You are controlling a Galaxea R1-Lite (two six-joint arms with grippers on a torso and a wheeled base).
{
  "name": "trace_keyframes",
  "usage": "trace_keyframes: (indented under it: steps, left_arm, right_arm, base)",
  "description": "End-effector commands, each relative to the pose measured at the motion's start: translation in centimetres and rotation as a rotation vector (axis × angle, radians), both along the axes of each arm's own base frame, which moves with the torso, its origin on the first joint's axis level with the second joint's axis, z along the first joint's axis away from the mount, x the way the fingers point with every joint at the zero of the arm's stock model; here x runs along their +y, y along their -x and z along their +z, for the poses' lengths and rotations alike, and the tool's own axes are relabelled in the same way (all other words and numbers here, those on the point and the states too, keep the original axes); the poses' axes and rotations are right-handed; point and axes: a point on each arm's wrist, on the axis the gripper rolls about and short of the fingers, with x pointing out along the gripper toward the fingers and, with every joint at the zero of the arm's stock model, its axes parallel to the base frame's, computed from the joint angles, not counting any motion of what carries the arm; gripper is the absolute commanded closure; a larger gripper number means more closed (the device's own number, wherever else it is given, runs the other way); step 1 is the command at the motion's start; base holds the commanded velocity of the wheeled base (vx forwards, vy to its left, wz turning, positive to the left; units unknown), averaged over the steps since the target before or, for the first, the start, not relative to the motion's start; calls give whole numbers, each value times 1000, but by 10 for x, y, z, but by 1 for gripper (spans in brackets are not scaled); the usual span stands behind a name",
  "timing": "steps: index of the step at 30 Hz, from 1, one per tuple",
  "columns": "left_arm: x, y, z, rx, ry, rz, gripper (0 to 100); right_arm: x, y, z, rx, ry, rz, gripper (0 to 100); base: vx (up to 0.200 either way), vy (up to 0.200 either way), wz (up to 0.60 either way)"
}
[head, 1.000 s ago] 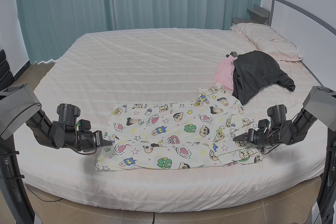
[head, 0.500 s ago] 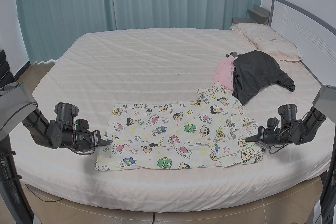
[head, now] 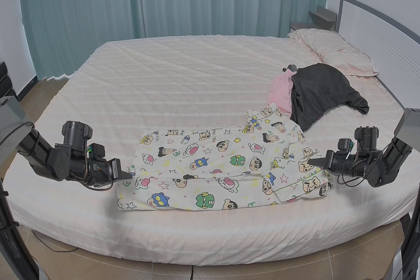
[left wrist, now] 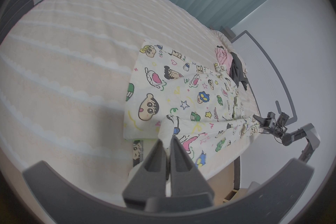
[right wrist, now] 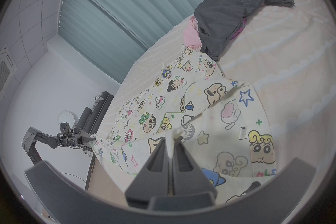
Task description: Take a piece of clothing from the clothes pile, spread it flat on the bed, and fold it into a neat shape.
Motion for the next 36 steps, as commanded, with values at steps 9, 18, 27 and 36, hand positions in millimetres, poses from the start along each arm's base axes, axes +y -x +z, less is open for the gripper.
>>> trace_keyframes:
  steps: [9,18,27,36]
  left_arm:
    - [0,-36,-16,27,34,74,100]
    - [-1,-46,-36,64,33,74,100]
    - [-4,-56,-50,85,36,72,100]
    - [-7,-60,-51,97,57,93,0]
  right_arm:
    - [8,-14,5,-22,-19,-11,100]
    - [13,-27,-8,-13,7,-42,100]
    - [20,-36,-18,9,6,-80,100]
    - [19,-37,-26,32,5,-87,0]
  base:
    - [0,0,0]
    - [0,0,0]
    - [0,0,0]
    - [0,0,0]
